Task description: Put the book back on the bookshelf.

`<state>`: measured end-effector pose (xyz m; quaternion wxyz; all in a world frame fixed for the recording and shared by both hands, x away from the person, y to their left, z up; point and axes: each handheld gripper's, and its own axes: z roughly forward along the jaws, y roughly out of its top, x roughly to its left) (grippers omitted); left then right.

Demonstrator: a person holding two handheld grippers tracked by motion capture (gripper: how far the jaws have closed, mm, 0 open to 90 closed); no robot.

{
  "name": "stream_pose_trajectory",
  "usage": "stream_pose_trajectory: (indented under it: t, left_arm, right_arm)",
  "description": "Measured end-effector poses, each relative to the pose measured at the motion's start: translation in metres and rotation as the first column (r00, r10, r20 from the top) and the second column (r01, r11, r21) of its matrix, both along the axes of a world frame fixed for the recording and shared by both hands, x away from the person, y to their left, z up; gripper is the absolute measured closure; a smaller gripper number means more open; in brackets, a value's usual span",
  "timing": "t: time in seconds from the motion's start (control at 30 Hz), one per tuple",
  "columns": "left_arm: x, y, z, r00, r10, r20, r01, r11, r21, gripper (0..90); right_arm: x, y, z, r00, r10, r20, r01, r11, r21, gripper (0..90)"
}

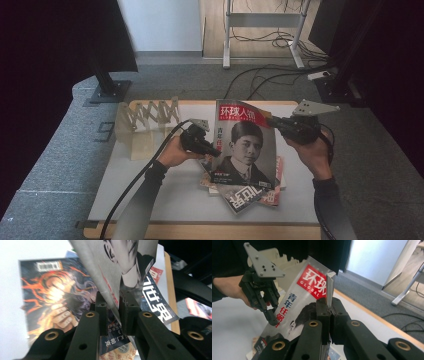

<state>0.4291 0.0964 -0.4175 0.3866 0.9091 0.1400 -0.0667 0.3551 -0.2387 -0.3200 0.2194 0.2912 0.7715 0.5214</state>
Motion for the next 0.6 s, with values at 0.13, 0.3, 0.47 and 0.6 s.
stream_pose_trajectory:
  t: [0.13, 0.3, 0.47, 0.6]
  left_arm:
    - [-0.007, 0.004, 0.011, 0.9935, 0.045, 0.105, -0.044, 0.999, -0.006, 83.5]
    - [-0.017, 0.011, 0.012, 0.9861, 0.04, 0.161, -0.036, 0.999, -0.028, 85.2]
    - [-0.031, 0.012, 0.014, 0.9774, -0.001, 0.211, 0.003, 1.0, -0.006, 82.9]
    - [-0.041, 0.007, 0.028, 0.9661, -0.004, 0.258, 0.005, 1.0, -0.005, 79.2]
  right_arm:
    - [-0.004, -0.002, 0.009, 0.9992, -0.001, 0.04, 0.0, 1.0, 0.022, 85.8]
    - [-0.007, -0.004, 0.01, 0.998, -0.001, 0.063, 0.0, 1.0, 0.02, 85.5]
    - [-0.012, -0.009, 0.01, 0.9971, 0.021, 0.073, -0.023, 0.999, 0.027, 85.6]
    - [-0.018, -0.01, 0.011, 0.996, 0.036, 0.082, -0.038, 0.999, 0.019, 85.4]
